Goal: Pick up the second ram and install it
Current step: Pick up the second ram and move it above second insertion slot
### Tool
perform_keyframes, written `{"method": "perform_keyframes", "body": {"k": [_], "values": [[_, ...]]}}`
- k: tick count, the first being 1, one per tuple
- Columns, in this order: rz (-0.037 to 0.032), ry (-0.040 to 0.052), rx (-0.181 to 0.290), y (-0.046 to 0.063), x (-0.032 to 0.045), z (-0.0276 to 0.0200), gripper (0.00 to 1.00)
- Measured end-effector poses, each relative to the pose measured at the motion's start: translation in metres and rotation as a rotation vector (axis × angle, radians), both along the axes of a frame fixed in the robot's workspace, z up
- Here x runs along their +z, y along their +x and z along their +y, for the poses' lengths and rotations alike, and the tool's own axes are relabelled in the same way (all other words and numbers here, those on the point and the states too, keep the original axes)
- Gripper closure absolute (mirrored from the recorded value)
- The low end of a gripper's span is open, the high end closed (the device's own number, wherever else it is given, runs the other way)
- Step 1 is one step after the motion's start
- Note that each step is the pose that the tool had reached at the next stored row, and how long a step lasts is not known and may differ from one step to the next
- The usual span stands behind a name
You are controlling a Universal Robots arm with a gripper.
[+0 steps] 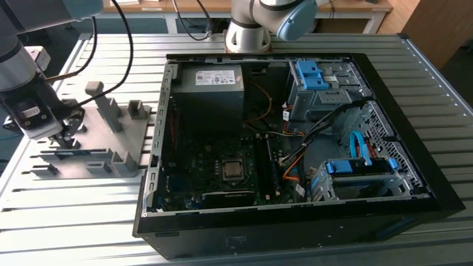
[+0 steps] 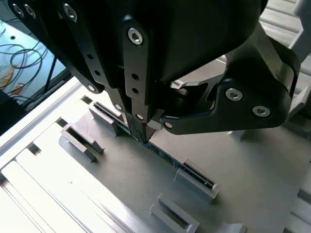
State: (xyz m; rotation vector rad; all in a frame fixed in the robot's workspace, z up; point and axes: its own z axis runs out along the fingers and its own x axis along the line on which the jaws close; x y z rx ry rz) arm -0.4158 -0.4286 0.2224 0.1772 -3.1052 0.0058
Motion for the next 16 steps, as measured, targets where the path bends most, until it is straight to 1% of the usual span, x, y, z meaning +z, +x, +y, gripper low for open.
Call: {"method": "perform_keyframes", "body": {"k": [8, 16], "values": [[0.0001, -0.0001, 0.145, 0.0000, 0.0000, 0.0000, 0.90], [0.0001, -0.0001, 0.269, 0.0000, 0.0000, 0.0000, 0.90]]}}
